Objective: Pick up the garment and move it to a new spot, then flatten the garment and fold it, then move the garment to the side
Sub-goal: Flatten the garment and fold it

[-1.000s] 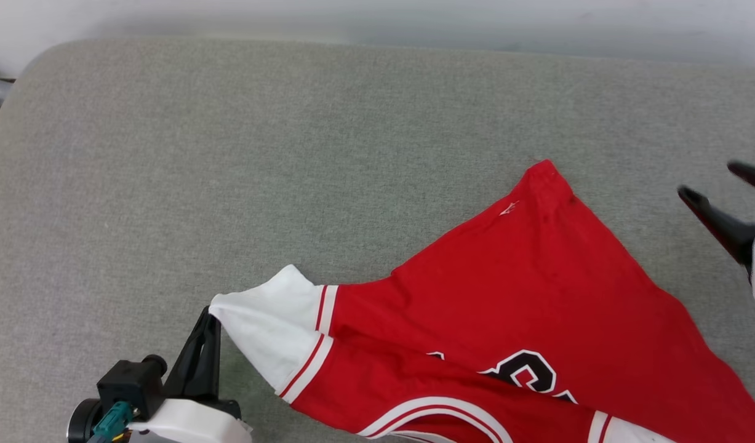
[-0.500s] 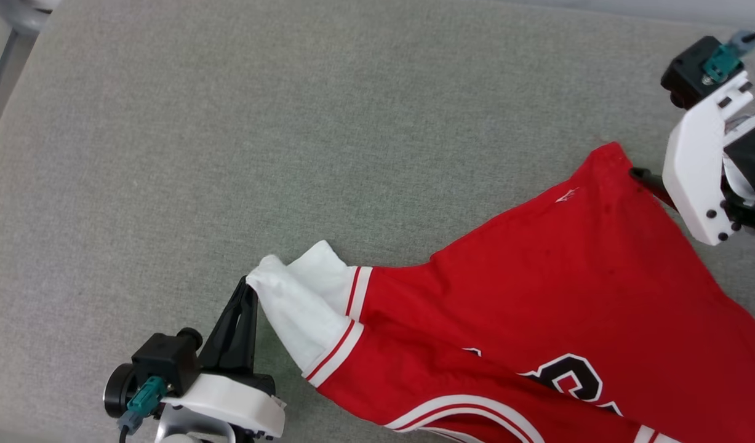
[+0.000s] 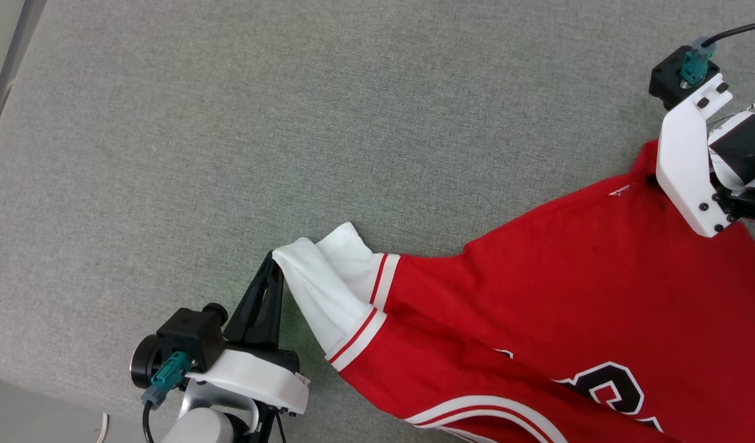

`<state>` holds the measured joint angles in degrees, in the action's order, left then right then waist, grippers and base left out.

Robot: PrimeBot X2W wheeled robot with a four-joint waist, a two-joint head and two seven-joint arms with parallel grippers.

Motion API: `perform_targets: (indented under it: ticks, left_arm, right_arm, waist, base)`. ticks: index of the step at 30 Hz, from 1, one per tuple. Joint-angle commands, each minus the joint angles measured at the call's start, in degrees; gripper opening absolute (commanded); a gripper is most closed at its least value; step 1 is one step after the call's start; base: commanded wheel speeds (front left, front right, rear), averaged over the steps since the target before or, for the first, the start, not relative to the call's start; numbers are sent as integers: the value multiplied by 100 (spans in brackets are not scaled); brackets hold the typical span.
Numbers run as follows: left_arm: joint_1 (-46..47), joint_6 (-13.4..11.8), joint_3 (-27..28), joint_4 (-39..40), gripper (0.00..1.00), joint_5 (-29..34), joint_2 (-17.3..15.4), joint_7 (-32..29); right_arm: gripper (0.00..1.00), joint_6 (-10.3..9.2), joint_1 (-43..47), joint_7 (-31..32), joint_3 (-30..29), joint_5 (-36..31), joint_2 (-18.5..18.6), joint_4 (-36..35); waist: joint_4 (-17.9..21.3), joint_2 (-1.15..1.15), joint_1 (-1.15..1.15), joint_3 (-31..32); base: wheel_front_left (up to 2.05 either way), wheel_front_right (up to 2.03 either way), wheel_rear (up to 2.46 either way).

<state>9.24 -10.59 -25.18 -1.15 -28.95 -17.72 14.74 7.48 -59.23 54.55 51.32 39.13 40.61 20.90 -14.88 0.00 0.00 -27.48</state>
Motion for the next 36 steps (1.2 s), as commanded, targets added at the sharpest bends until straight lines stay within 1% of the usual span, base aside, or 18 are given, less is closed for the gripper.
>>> perform_targets:
  ticks: [1,2,3,4,5,11,17,25,28,29,34,36]
  left_arm:
    - [74,32,15,-25,0,29,17,26]
    - [76,38,19,-51,0,31,30,29]
    - [79,43,27,-67,0,34,41,33]
    - [85,56,32,-86,0,37,49,35]
    - [90,67,40,-107,0,39,53,38]
    - [27,97,99,-208,0,58,-28,43]
    - [-137,56,173,-161,0,85,-185,41]
    - [-276,-51,373,326,0,174,-661,-122]
    - [-111,-43,433,603,0,295,-893,-195]
    - [-111,-43,433,603,0,295,-893,-195]
    - [395,96,586,1036,0,393,-1243,-436]
    - [676,160,673,1214,0,337,-1339,-536]
  right_arm:
    - [100,8,398,135,408,143,-74,224]
    - [100,11,424,150,522,218,-72,246]
    - [47,16,413,113,612,256,-64,265]
    - [6,22,378,30,671,275,-51,282]
    - [0,21,335,-49,699,299,-50,308]
    - [0,-3,-130,-851,504,463,-226,452]
    - [0,-3,-260,-1697,418,660,-298,382]
    - [0,-3,19,-2790,15,882,-287,227]
    - [0,-3,89,-3125,-265,960,-336,171]
    - [0,-3,89,-3125,-265,960,-336,171]
    - [0,-3,62,-3557,-783,961,-404,41]
    - [0,-3,34,-3650,-976,909,-434,-13]
  waist:
    - [-17,0,0,-21]
    - [-13,0,0,-20]
    - [-3,0,0,-21]
    - [4,0,0,-16]
    - [16,0,0,0]
    - [179,0,0,267]
    - [409,0,0,711]
    - [727,0,0,1261]
    - [820,0,0,1411]
    - [820,0,0,1411]
    - [968,0,0,1614]
    - [1036,0,0,1669]
  base:
    - [0,0,0]
    - [0,0,0]
    - [0,0,0]
    - [0,0,0]
    - [0,0,0]
    - [0,0,0]
    - [0,0,0]
    - [0,0,0]
    - [0,0,0]
    - [0,0,0]
    - [0,0,0]
    - [0,0,0]
